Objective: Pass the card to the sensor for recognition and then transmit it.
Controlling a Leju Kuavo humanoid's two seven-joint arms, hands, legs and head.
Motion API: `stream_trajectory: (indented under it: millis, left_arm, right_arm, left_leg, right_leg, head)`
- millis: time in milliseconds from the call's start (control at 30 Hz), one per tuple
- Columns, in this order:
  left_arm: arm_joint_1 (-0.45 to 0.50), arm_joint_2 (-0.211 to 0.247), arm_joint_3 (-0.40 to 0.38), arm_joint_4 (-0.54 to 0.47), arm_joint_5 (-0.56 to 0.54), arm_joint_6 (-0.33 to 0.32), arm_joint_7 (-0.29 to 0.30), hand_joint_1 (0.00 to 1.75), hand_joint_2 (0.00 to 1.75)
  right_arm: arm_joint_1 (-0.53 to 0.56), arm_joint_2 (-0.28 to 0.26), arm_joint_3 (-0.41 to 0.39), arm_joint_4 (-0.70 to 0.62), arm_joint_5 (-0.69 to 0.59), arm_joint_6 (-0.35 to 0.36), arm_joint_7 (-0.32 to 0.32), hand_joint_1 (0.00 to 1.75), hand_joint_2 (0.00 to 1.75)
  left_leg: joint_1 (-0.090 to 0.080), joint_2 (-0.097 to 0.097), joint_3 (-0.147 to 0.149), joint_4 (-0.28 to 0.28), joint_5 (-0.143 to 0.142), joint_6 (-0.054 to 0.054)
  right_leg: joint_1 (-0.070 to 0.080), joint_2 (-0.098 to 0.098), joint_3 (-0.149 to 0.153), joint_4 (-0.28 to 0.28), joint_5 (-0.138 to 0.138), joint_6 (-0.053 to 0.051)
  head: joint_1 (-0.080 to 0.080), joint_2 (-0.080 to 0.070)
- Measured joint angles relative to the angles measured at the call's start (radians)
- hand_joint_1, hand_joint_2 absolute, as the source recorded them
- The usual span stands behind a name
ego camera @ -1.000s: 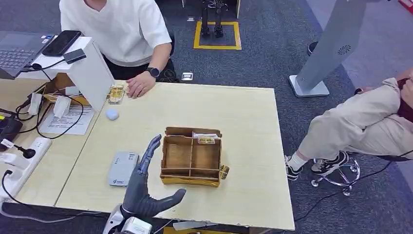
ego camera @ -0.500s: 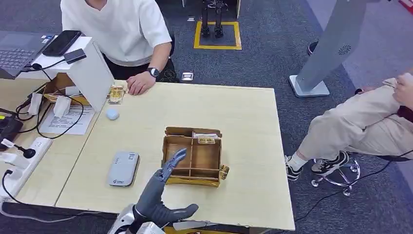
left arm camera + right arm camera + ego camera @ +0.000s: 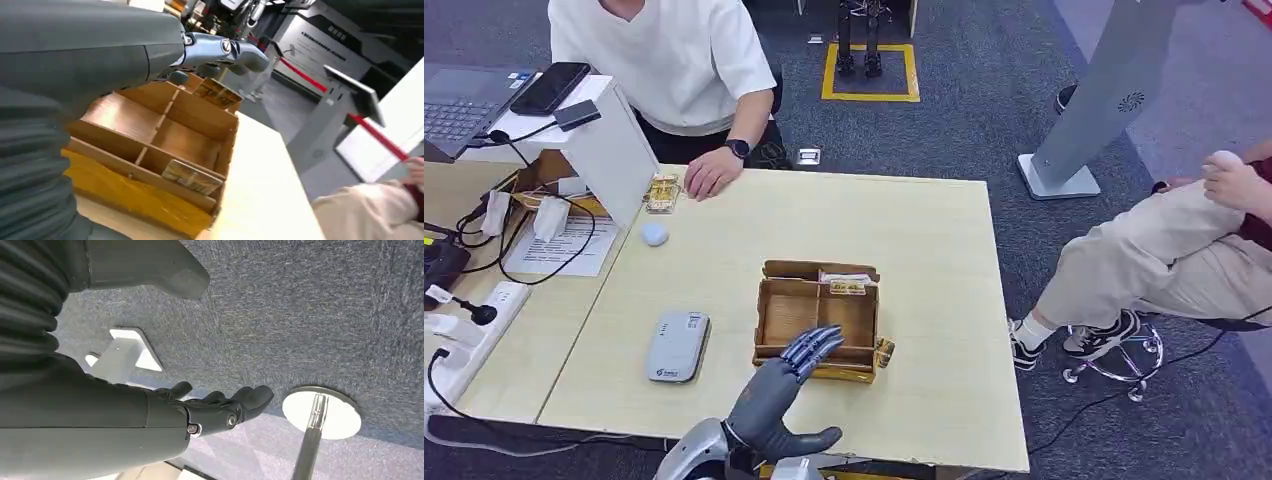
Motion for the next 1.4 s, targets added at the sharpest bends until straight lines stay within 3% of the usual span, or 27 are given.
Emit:
stream_trajectory:
  millis: [100,233,367,800,1400]
  left_arm:
    - [-0.018,-0.011,-0.003,0.028,-0.07,0.038,0.058,0.0,1.75]
    - [-0.05,-0.037,-0.011,0.075,-0.267,0.115,0.181,0.0,1.75]
    - [-0.075,-0.057,-0.023,0.125,-0.352,0.136,0.242,0.0,1.75]
    - [-0.1,-0.089,-0.031,0.216,-0.378,0.161,0.259,0.0,1.75]
    - [-0.113,-0.1,-0.038,0.259,-0.38,0.163,0.259,0.0,1.75]
  right_arm:
    - [-0.002,0.0,0.004,0.0,0.003,0.0,0.012,0.0,1.75]
    - [-0.006,0.0,0.005,0.0,0.011,0.0,0.028,0.0,1.75]
    - [-0.01,0.002,0.009,0.0,0.019,0.0,0.04,0.0,1.75]
    - [-0.019,0.002,0.027,0.0,0.024,0.0,0.045,0.0,1.75]
    - [-0.023,0.005,0.029,0.0,0.024,0.0,0.046,0.0,1.75]
  left_leg:
    - [0.0,0.0,0.0,0.0,0.0,0.0]
    - [0.0,0.0,0.0,0.0,0.0,0.0]
    - [0.0,0.0,0.0,0.0,0.0,0.0]
    - [0.0,0.0,0.0,0.0,0.0,0.0]
    - [0.0,0.0,0.0,0.0,0.0,0.0]
  right_leg:
    - [0.0,0.0,0.0,0.0,0.0,0.0]
    - [0.0,0.0,0.0,0.0,0.0,0.0]
    - [0.0,0.0,0.0,0.0,0.0,0.0]
    - [0.0,0.0,0.0,0.0,0.0,0.0]
    - [0.0,0.0,0.0,0.0,0.0,0.0]
  head:
    - [0.0,0.0]
    - [0.0,0.0]
    - [0.0,0.0]
    - [0.0,0.0]
    - [0.0,0.0]
